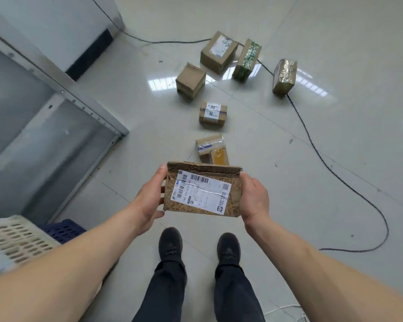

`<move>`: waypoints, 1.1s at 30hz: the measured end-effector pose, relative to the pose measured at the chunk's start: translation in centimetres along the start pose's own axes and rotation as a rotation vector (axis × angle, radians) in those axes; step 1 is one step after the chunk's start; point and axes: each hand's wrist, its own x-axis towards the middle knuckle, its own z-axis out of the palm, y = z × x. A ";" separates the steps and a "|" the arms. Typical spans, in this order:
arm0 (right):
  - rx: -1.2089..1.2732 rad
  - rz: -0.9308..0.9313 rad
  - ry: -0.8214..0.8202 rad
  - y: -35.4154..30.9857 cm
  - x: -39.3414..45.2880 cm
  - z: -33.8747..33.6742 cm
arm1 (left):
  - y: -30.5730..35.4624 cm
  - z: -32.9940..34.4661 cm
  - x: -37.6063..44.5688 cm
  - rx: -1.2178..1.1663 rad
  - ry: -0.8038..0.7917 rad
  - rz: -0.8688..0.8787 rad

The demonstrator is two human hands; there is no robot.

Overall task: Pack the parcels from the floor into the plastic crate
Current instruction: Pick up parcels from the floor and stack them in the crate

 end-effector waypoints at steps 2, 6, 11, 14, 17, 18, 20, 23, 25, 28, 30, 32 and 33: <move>0.004 -0.063 -0.011 -2.9 -2.7 -1.0 | 2.0 -0.7 -4.0 -0.034 0.019 0.064; -0.013 -0.160 -0.066 -7.3 -7.7 -1.7 | 4.0 -1.7 -10.8 -0.098 0.075 0.179; -0.074 -0.264 -0.177 -11.1 -13.1 -2.1 | 4.1 -3.4 -17.8 -0.174 0.166 0.290; -0.142 -0.342 -0.238 -12.7 -15.9 -2.1 | 3.6 -4.7 -21.5 -0.233 0.205 0.332; -0.197 -0.409 -0.303 -13.5 -18.1 -1.2 | 3.0 -6.2 -25.0 -0.288 0.244 0.364; -0.218 -0.439 -0.335 -13.8 -19.7 -0.9 | 2.4 -7.0 -26.4 -0.312 0.262 0.376; -0.215 -0.467 -0.382 -14.2 -21.9 -0.4 | 1.7 -8.0 -28.0 -0.352 0.285 0.385; -0.230 -0.494 -0.454 -13.8 -26.1 0.9 | -0.4 -10.2 -31.1 -0.423 0.345 0.399; -0.256 -0.530 -0.490 -12.7 -28.5 2.0 | -2.3 -12.1 -32.9 -0.454 0.388 0.402; -0.283 -0.543 -0.552 -10.5 -32.7 4.0 | -5.9 -15.3 -35.9 -0.488 0.421 0.423; -0.293 -0.561 -0.583 -8.7 -35.5 5.6 | -8.7 -17.6 -37.7 -0.505 0.430 0.434; -0.304 -0.583 -0.610 -6.7 -38.7 7.2 | -11.6 -20.0 -39.7 -0.512 0.421 0.442; -0.299 -0.590 -0.623 -5.7 -40.1 8.1 | -13.0 -21.3 -40.4 -0.515 0.419 0.447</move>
